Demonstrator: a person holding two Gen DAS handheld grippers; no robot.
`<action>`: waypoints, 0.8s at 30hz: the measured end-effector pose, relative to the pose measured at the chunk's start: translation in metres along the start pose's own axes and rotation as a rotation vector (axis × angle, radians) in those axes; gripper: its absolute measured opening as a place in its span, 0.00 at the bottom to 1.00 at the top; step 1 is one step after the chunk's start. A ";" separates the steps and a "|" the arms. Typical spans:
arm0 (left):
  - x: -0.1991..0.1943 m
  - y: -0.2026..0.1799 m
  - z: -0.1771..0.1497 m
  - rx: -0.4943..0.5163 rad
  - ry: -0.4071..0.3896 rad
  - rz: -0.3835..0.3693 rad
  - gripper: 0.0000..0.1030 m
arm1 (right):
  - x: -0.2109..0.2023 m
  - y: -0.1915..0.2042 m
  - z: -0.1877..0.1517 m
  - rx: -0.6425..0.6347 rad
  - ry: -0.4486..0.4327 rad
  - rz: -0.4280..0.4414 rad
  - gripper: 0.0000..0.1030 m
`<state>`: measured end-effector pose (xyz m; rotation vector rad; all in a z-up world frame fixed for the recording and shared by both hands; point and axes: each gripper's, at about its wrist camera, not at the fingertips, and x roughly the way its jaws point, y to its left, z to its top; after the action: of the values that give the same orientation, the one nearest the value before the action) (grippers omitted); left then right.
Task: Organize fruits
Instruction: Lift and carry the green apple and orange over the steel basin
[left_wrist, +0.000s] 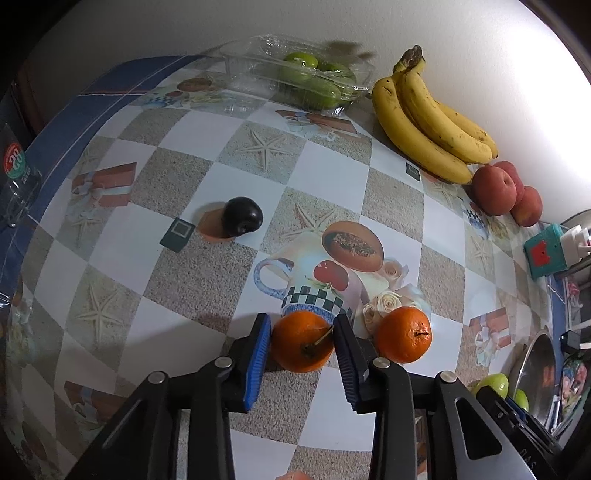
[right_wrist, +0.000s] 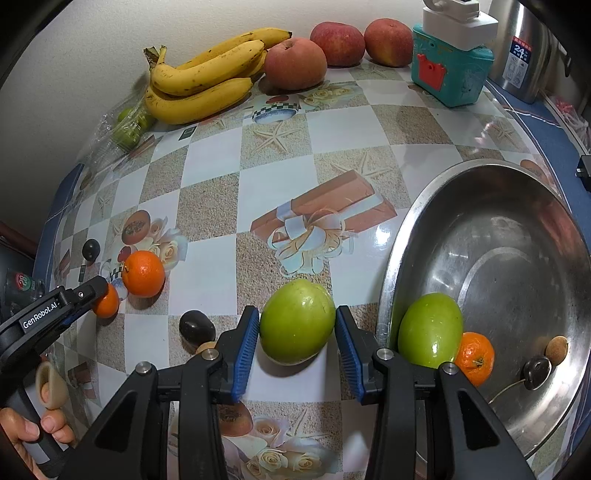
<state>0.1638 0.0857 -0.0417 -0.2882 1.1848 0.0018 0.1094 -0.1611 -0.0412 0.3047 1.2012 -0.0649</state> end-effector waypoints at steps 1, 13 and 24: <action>-0.001 0.000 0.000 0.002 0.001 -0.005 0.35 | 0.000 0.000 0.000 0.002 -0.001 0.001 0.42; -0.019 -0.003 0.004 0.010 -0.031 0.006 0.35 | -0.008 0.000 0.001 0.004 -0.021 0.037 0.42; -0.059 -0.011 0.010 0.023 -0.117 -0.006 0.35 | -0.044 -0.002 0.004 0.032 -0.105 0.096 0.42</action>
<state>0.1521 0.0865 0.0178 -0.2683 1.0675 -0.0005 0.0964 -0.1689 -0.0002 0.3823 1.0810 -0.0168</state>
